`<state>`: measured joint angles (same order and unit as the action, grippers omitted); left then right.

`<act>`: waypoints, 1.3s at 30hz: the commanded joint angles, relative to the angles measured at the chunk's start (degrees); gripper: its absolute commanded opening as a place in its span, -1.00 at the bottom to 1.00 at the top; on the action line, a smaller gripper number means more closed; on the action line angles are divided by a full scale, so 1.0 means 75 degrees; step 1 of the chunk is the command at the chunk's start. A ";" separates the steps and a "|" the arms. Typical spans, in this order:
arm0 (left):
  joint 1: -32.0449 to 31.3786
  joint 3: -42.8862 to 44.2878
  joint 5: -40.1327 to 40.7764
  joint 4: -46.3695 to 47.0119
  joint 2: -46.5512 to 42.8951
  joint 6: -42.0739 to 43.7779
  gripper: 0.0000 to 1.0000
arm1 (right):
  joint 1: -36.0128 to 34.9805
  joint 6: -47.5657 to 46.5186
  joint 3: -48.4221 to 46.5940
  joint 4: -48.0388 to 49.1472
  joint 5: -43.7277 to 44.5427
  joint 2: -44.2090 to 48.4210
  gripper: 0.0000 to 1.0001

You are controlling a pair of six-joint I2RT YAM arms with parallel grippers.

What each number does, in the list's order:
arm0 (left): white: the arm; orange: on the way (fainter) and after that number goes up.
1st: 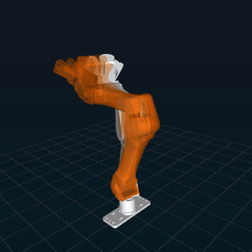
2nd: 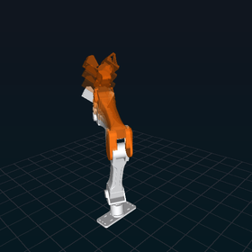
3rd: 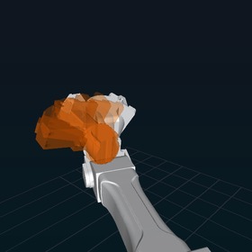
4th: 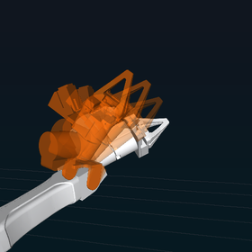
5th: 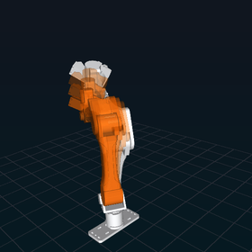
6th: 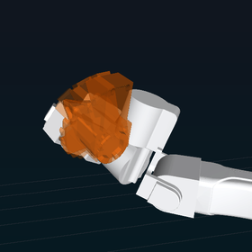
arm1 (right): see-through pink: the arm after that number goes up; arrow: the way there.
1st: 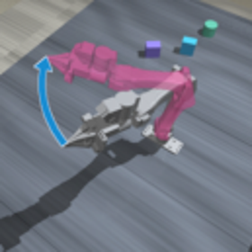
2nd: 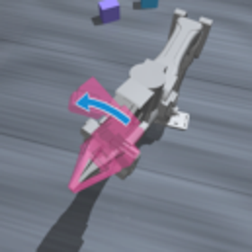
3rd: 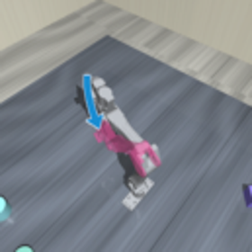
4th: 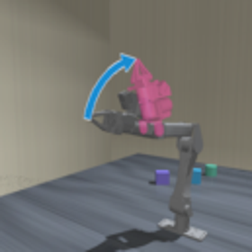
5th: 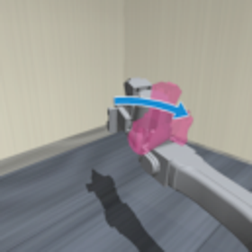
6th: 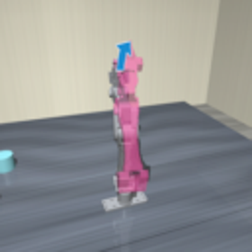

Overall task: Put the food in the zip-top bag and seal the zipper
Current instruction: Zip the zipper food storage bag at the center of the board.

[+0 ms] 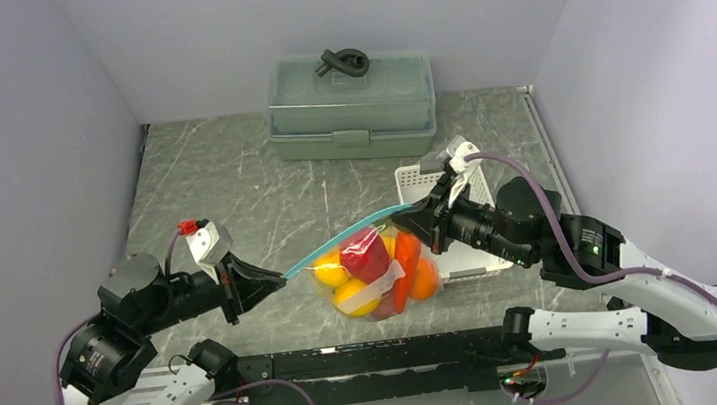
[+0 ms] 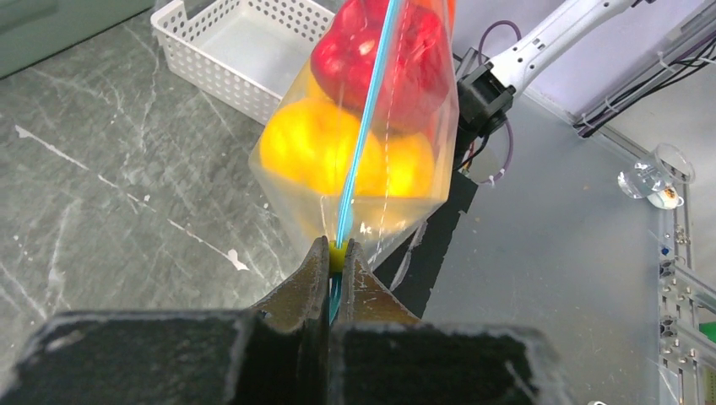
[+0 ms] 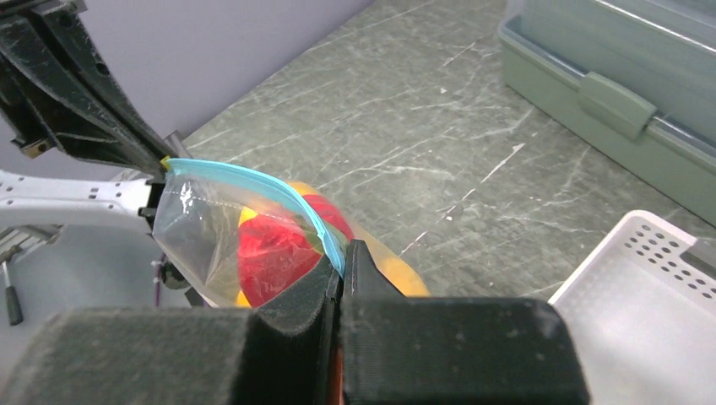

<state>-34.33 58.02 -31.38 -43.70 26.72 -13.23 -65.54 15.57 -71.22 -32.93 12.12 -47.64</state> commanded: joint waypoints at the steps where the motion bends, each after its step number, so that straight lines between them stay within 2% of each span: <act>1: -0.0005 0.0244 0.0469 -0.0633 -0.0142 -0.0097 -1.00 | 0.0114 -0.0058 -0.0042 0.0760 0.1358 0.0515 -1.00; 6: -0.0005 0.0258 0.0639 -0.0667 -0.0227 -0.0117 -1.00 | 0.0113 -0.0157 -0.0078 0.0820 0.1519 0.0691 -1.00; 15: -0.0004 0.0344 0.0701 -0.0407 -0.0109 -0.0155 -1.00 | 0.0114 -0.0325 0.0080 0.0924 0.1032 0.0761 -1.00; 18: -0.0002 0.0426 0.0867 -0.0322 -0.0024 -0.0170 -0.67 | 0.0114 -0.0420 0.0067 0.0925 0.0632 0.0714 -1.00; 22: -0.0004 0.0621 0.1386 -0.0168 0.0131 -0.0127 0.00 | 0.0114 -0.0631 -0.0055 0.0755 -0.0181 0.0486 -1.00; 24: -0.0005 0.0741 0.1829 -0.0144 0.0231 -0.0099 0.17 | 0.0114 -0.0698 -0.0174 0.0581 -0.0518 0.0318 -1.00; 26: -0.0005 0.0849 0.2113 -0.0082 0.0301 -0.0057 0.31 | 0.0114 -0.0756 -0.0256 0.0424 -0.0738 0.0160 -1.00; 32: -0.0005 0.1015 0.2062 0.0367 0.0501 0.0124 0.51 | 0.0114 -0.0885 -0.0231 0.0287 -0.1314 -0.0054 -1.00; 33: -0.0005 0.1023 0.1992 0.0422 0.0559 0.0153 0.64 | 0.0113 -0.0902 -0.0225 0.0264 -0.1383 -0.0089 -1.00; 34: -0.0005 0.1029 0.1933 0.0489 0.0612 0.0166 0.89 | 0.0119 -0.0914 -0.0227 0.0227 -0.1427 -0.0127 -1.00; 35: -0.0005 0.1034 0.1876 0.0540 0.0687 0.0173 0.98 | 0.0114 -0.0934 -0.0240 0.0189 -0.1493 -0.0164 -1.00; 39: -0.0004 0.1114 0.1583 0.0617 0.0957 0.0234 0.99 | 0.0114 -0.0970 -0.0257 0.0097 -0.1881 -0.0328 -1.00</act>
<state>-34.37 64.31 -17.12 -42.61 31.79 -12.80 -64.69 9.34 -70.43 -34.52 2.31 -49.69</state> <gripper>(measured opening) 0.995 0.017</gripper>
